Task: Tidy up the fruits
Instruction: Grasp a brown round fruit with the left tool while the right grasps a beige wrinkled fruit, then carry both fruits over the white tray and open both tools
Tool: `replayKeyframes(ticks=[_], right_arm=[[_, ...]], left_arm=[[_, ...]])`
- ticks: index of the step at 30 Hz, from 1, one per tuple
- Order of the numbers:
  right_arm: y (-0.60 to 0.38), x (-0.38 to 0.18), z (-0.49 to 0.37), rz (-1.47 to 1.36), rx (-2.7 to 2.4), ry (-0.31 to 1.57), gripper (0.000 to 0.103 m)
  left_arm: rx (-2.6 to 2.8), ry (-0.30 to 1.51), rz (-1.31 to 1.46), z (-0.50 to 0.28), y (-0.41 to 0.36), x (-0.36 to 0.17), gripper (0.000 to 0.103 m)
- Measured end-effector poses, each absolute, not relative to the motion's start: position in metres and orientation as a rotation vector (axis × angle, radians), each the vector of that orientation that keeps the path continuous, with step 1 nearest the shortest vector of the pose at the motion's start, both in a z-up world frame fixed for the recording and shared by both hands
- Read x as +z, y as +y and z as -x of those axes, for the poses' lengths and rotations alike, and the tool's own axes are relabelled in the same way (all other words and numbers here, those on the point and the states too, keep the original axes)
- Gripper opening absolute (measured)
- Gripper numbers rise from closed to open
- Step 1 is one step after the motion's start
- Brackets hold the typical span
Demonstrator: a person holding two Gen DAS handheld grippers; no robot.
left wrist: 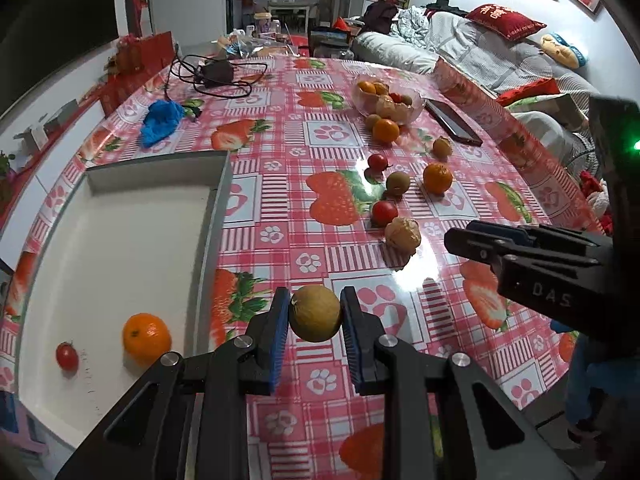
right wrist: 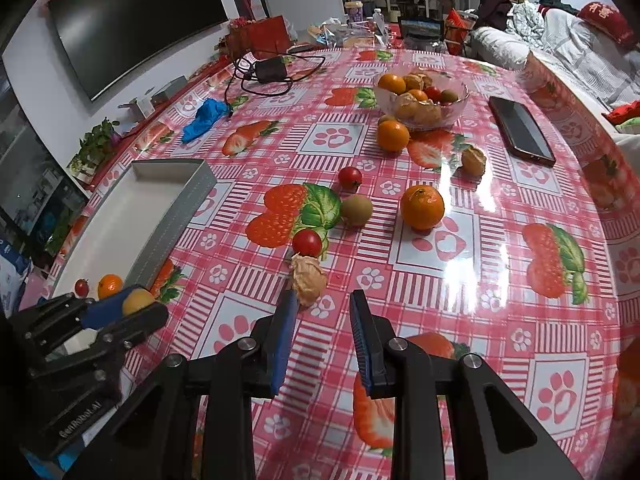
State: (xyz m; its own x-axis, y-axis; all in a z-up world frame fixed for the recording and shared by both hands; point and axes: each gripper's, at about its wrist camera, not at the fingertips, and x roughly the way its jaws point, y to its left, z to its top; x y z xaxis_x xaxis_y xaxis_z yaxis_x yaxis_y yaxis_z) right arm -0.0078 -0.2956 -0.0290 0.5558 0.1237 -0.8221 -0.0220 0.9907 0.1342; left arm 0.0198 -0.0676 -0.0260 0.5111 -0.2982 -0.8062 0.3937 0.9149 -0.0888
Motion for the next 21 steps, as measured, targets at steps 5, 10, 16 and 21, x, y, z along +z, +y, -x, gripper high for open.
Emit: replayKeyframes(ticks=[5, 10, 16, 21], right_arm=[[-0.293, -0.038, 0.002, -0.118, 0.082, 1.019, 0.03], [-0.282, -0.05, -0.013, -0.095, 0.068, 1.017, 0.07], [-0.267, -0.056, -0.03, -0.063, 0.069, 1.024, 0.068], [-0.268, -0.069, -0.034, -0.063, 0.041, 1.067, 0.028]], left_arm=[[-0.407, 0.934, -0.094, -0.009, -0.053, -0.018, 0.028], [-0.383, 0.914, -0.088, 0.001, -0.035, -0.007, 0.028], [-0.332, 0.909, -0.068, 0.001, -0.009, 0.003, 0.028], [-0.312, 0.918, -0.063, 0.0, 0.005, 0.001, 0.028]])
